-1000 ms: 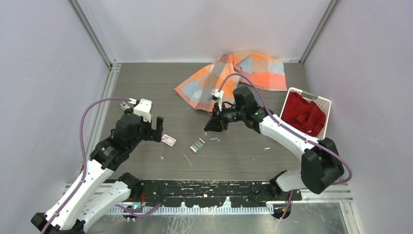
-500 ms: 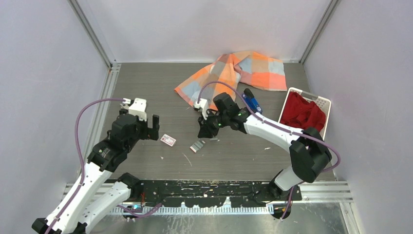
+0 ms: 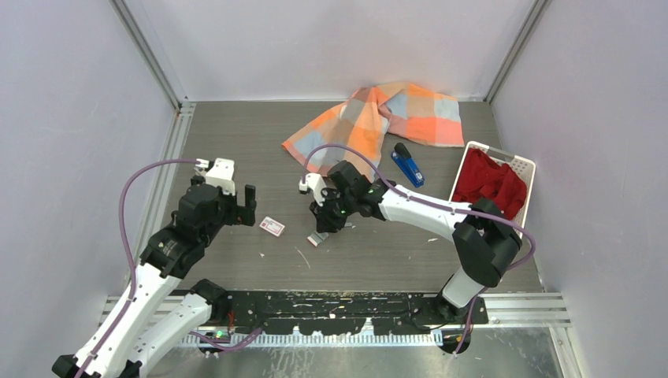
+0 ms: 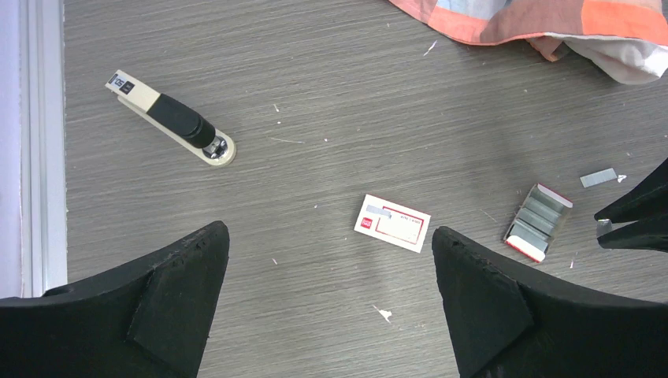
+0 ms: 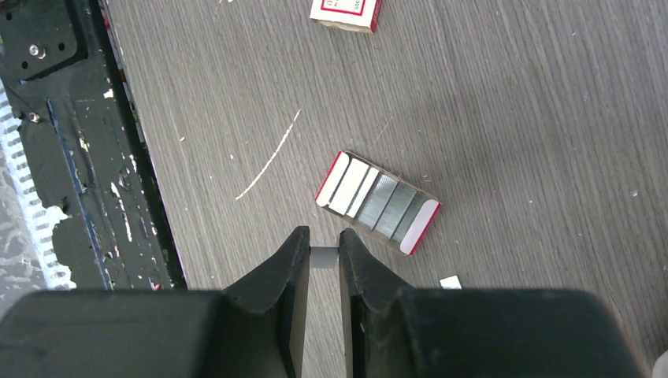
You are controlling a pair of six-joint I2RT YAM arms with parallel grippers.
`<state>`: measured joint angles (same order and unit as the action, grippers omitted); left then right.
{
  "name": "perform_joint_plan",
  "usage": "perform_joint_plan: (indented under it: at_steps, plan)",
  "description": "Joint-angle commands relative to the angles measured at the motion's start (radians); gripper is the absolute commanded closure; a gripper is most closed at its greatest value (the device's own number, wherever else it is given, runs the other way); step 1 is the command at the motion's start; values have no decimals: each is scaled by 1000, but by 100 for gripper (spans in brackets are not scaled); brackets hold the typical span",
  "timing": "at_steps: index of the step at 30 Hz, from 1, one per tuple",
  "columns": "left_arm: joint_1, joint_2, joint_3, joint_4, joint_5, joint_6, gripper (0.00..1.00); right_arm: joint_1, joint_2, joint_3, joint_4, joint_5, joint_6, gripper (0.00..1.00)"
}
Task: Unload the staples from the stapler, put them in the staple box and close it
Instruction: Place the staple in the staple box.
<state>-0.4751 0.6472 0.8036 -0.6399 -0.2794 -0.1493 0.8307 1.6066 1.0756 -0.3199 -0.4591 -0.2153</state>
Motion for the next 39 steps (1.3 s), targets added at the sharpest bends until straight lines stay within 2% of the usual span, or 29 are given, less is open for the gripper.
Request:
perform_joint_plan:
  at_steps: [1,39]
  plan:
    - [9,-18,17,55,7,-5,1,8,5,53,11,21,-21,76]
    - [12,-21,15,58,29,-7,1,21,55,101,-4,58,-35,75]
